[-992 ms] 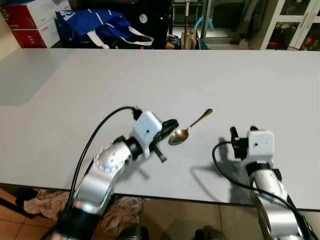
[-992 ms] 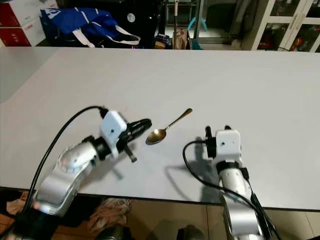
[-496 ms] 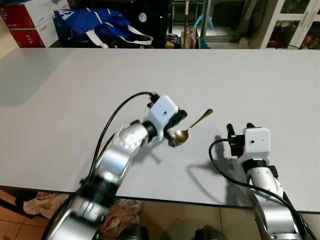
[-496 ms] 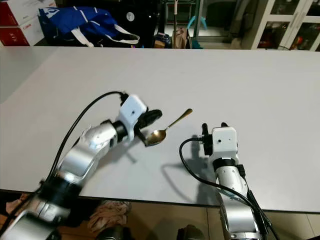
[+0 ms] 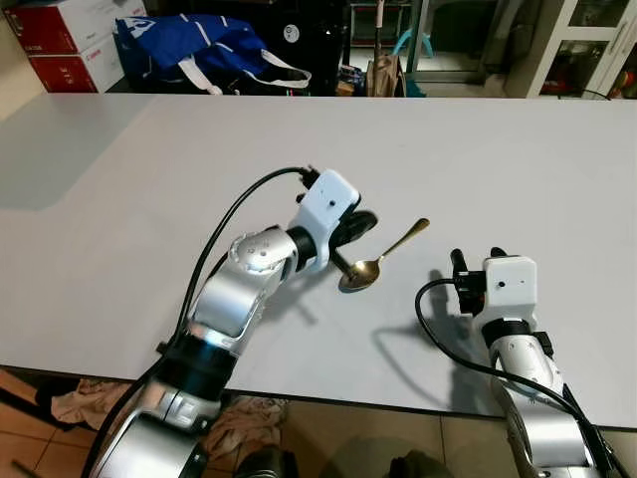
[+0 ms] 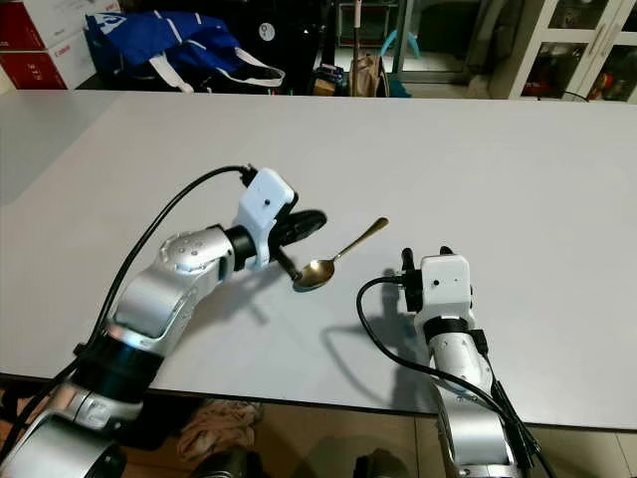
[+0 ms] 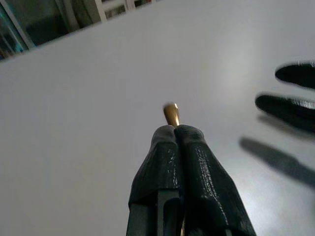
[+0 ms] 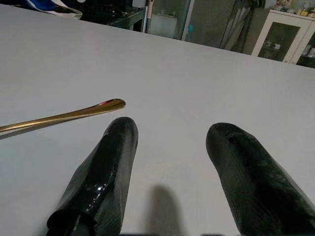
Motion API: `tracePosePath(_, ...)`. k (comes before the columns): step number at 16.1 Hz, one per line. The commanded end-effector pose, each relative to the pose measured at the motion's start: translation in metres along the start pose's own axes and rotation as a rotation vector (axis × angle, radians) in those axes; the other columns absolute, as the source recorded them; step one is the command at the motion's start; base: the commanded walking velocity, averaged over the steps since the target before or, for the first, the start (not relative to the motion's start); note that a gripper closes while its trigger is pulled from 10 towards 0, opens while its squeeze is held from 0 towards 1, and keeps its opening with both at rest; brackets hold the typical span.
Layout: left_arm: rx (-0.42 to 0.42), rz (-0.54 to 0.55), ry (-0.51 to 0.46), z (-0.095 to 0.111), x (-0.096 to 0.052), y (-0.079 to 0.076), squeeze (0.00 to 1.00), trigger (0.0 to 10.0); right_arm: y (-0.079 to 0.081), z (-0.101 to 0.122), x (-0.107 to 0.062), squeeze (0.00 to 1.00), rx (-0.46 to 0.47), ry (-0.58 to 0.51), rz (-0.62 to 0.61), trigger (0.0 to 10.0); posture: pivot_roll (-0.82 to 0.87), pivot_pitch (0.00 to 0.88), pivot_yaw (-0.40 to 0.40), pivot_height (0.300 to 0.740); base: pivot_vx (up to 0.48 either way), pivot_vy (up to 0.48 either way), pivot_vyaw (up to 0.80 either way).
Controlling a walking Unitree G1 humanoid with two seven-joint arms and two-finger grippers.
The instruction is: Setting the table
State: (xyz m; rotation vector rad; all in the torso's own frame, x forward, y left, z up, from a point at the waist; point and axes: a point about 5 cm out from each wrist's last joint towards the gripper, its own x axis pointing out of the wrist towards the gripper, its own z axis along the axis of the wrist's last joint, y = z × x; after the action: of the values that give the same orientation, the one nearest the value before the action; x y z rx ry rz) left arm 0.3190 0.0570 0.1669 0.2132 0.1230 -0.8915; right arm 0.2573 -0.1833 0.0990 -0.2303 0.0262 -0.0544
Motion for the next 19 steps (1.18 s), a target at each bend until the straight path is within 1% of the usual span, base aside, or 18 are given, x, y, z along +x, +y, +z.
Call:
tracePosePath(1,-0.001,-0.011,0.033,-0.004,-0.003,-0.003,0.0,10.0,0.002,0.0,0.001,0.0,-0.001,0.011,0.003,10.0,-0.06,0.0,0.063,0.697,0.0,0.0,0.0)
tracePosePath(2,-0.016,-0.016,0.056,-0.009,-0.004,-0.005,0.0,10.0,0.002,0.0,0.002,0.0,-0.002,0.01,0.005,10.0,-0.06,0.0,0.061,0.697,0.0,0.0,0.0)
tracePosePath(3,-0.014,-0.006,0.051,-0.011,-0.005,-0.006,0.0,10.0,0.003,0.0,0.003,0.0,-0.003,0.01,0.007,10.0,-0.05,0.0,0.059,0.697,0.0,0.0,0.0)
tracePosePath(4,0.002,0.011,0.026,-0.011,-0.005,-0.006,0.0,10.0,0.003,0.0,0.004,0.0,-0.003,0.009,0.007,10.0,-0.05,0.0,0.059,0.697,0.0,0.0,0.0)
tracePosePath(5,0.02,0.05,-0.03,-0.014,-0.006,-0.01,0.0,10.0,0.004,0.001,0.005,0.0,-0.003,0.002,0.007,10.0,-0.05,0.0,0.058,0.697,0.0,0.0,0.0)
tracePosePath(6,0.018,0.059,-0.051,-0.015,-0.006,-0.012,0.0,10.0,0.005,0.001,0.006,0.0,-0.002,-0.001,0.007,10.0,-0.05,0.0,0.058,0.697,0.0,0.0,0.0)
tracePosePath(7,0.034,0.086,-0.087,-0.019,-0.004,-0.019,0.0,10.0,0.006,0.002,0.007,0.0,-0.002,-0.005,0.008,10.0,-0.04,0.0,0.048,0.697,0.0,0.0,0.0)
tracePosePath(8,0.046,0.088,-0.105,-0.02,0.0,-0.025,0.0,10.0,0.008,0.003,0.008,0.0,-0.003,-0.006,0.016,10.0,-0.04,0.0,0.041,0.697,0.0,0.0,0.0)
tracePosePath(11,0.065,0.081,-0.078,-0.023,0.004,-0.026,0.0,10.0,0.009,0.003,0.01,0.0,-0.006,-0.007,0.025,10.0,-0.05,0.0,0.044,0.697,0.0,0.0,0.0)
tracePosePath(13,0.046,0.062,-0.036,-0.028,0.005,-0.028,0.0,10.0,0.009,0.003,0.01,0.0,-0.006,-0.006,0.024,10.0,-0.05,0.0,0.044,0.697,0.0,0.0,0.0)
tracePosePath(14,0.053,0.06,0.009,-0.034,0.004,-0.028,0.0,10.0,0.01,0.001,0.009,0.0,-0.006,-0.001,0.025,10.0,-0.05,0.0,0.044,0.697,0.0,0.0,0.0)
tracePosePath(17,0.038,0.027,0.069,-0.039,-0.001,-0.028,0.0,10.0,0.01,0.001,0.009,0.0,-0.008,0.003,0.029,10.0,-0.04,0.0,0.045,0.697,0.0,0.0,0.0)
tracePosePath(19,0.018,0.008,0.082,-0.038,-0.003,-0.026,0.0,10.0,0.011,0.001,0.009,0.0,-0.01,0.003,0.032,10.0,-0.04,0.0,0.045,0.697,0.0,0.0,0.0)
